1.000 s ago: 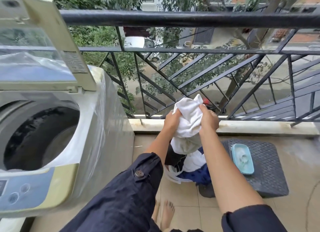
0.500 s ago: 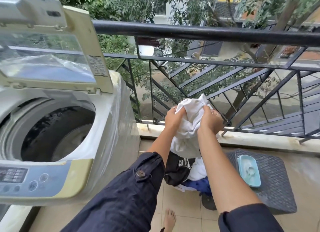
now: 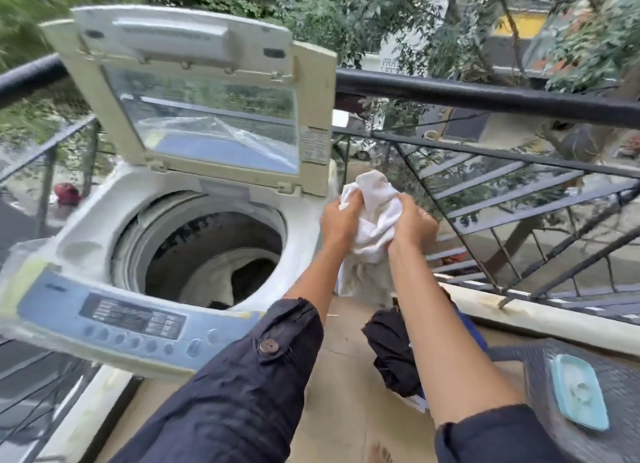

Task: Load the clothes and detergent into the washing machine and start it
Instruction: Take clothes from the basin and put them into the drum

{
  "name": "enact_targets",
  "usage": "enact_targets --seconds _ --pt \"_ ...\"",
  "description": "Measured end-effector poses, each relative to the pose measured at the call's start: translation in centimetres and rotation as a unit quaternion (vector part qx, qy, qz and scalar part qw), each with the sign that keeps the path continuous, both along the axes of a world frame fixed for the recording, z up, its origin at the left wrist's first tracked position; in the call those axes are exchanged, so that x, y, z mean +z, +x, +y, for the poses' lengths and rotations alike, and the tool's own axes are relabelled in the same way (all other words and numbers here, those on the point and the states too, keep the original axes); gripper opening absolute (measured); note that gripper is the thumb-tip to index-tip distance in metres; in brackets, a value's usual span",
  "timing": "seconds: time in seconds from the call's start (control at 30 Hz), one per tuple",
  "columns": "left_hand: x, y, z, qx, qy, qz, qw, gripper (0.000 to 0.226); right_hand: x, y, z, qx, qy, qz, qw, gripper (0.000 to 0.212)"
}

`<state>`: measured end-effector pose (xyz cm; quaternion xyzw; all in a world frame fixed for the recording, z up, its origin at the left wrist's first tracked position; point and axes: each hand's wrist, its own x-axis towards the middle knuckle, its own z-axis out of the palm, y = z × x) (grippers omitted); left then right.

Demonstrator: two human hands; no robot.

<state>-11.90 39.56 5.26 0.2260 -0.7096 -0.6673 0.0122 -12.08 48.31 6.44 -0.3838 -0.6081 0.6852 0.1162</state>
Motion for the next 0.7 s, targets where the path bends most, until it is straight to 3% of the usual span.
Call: enact_targets --seconds 0.17,0.4,0.7 --pt "1.0 0.5 -9.2 0.054 -0.01 0.005 0.998 0.061 0.6 -0.3 -9.2 0.056 -0.03 -0.003 0.998 0.025" --pt "1.0 1.2 -19.6 0.12 -0.014 -0.003 0.993 0.04 0.7 -0.4 -19.6 0.121 -0.072 0.0 0.99 0.024" --pt "-0.6 2.2 -28.3 0.226 -0.028 -0.015 0.974 0.051 -1.8 -0.5 -27.3 0.273 -0.138 -0.067 0.95 0.025"
